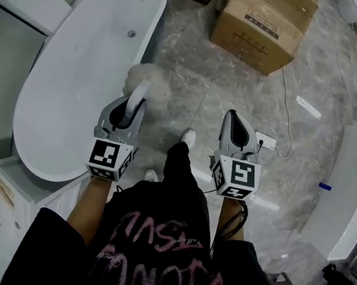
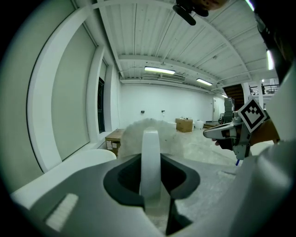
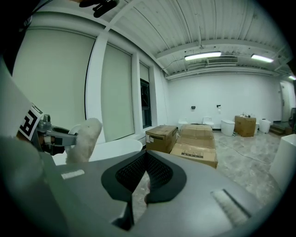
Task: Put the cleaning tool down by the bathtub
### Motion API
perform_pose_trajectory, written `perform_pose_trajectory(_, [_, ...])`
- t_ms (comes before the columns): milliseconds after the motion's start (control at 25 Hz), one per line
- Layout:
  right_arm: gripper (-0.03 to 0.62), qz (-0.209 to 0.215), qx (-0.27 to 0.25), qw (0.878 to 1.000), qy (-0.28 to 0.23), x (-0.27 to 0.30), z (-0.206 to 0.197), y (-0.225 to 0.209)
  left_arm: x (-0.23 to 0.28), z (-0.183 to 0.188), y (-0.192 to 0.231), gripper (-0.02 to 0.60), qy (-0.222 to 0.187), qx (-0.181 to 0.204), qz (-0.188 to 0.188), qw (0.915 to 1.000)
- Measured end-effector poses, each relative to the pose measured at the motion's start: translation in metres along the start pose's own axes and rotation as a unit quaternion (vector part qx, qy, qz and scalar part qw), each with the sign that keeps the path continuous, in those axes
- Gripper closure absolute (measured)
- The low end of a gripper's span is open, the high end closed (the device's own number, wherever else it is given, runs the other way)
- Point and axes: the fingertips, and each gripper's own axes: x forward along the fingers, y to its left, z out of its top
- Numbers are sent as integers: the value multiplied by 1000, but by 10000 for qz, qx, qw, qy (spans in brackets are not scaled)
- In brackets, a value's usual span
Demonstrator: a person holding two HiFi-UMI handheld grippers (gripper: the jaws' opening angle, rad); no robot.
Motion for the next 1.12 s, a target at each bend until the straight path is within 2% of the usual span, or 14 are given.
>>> perform_pose_trajectory(280, [580,169,99,9996,191,50,4,-45,69,10,-8,494,281,76,-50,9996])
perform_pose_trajectory(560, [579,318,371,9984,287,80,0,-83,110,19,-22,494,529,207,-14,9984])
perform_pose_trajectory(800, [579,471,491,9971,348,93,-6,-89,126,14,-21,494,731,229,81,9970])
perform_pose_trajectory(1120, [579,352,569,9969,419,103,-21,-98,152,0,-12,494,836,66,109,9964])
